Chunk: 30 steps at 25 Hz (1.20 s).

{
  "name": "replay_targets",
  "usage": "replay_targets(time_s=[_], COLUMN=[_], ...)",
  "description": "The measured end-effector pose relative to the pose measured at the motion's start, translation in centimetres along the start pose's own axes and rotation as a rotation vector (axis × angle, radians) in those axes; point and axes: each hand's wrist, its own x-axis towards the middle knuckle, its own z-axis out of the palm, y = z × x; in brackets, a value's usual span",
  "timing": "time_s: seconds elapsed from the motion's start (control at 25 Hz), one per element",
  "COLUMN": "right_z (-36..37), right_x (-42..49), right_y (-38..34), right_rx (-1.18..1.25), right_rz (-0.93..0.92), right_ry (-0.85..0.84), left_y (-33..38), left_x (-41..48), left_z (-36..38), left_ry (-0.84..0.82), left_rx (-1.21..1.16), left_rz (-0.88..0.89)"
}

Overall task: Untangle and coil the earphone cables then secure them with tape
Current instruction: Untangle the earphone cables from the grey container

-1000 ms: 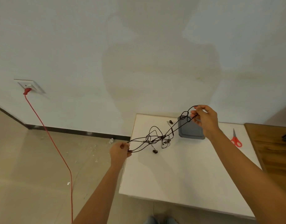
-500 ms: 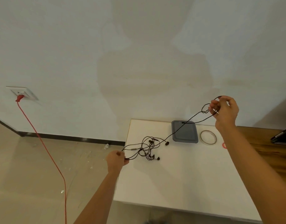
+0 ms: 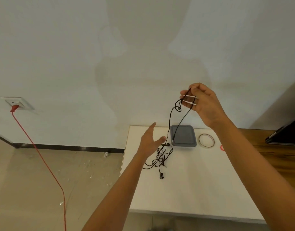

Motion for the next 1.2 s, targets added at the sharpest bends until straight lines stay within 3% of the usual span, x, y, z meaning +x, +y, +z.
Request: replay_targets(time_s=[0.16, 0.28, 0.36, 0.44, 0.56, 0.64, 0.84, 1.0, 1.2], right_z=[1.2, -0.4, -1.9, -2.7, -1.8, -0.6, 1.2, 0.9, -0.3], right_x=[-0.8, -0.9, -0.8, -1.0, -1.9, -2.1, -2.3, -1.6, -1.0], right_y=[-3.1, -3.8, -2.5, 0.7, 6.1, 7.8, 6.0, 5.3, 4.5], right_rx=[0.356, 0.498, 0.274, -0.171, -0.688, -0.757, -0.594, -0.407, -0.313], right_rz=[0.000, -0.009, -0.022, -0.009, 0.120, 0.147, 0.058, 0.061, 0.019], right_ry=[-0.071, 0.013, 0.106, 0.106, -0.261, -0.393, -0.173, -0.020, 0.175], left_y=[3.0, 4.0, 5.7, 7.6, 10.5, 12.0, 10.3, 5.4, -0.1], left_x=[2.0, 2.1, 1.5, 1.1, 0.6, 0.4, -0.3, -1.2, -2.8], left_z=[1.0, 0.6, -0.5, -1.8, -3.2, -3.7, -4.2, -2.1, 0.1], left_ry=[-0.111, -0.049, 0.014, 0.045, 0.051, 0.056, 0.068, -0.150, -0.002], left_rx=[0.171, 0.007, -0.161, -0.309, -0.410, -0.400, -0.293, -0.016, 0.067], left_rz=[0.131, 0.142, 0.049, 0.016, 0.084, 0.143, 0.193, 0.083, 0.010])
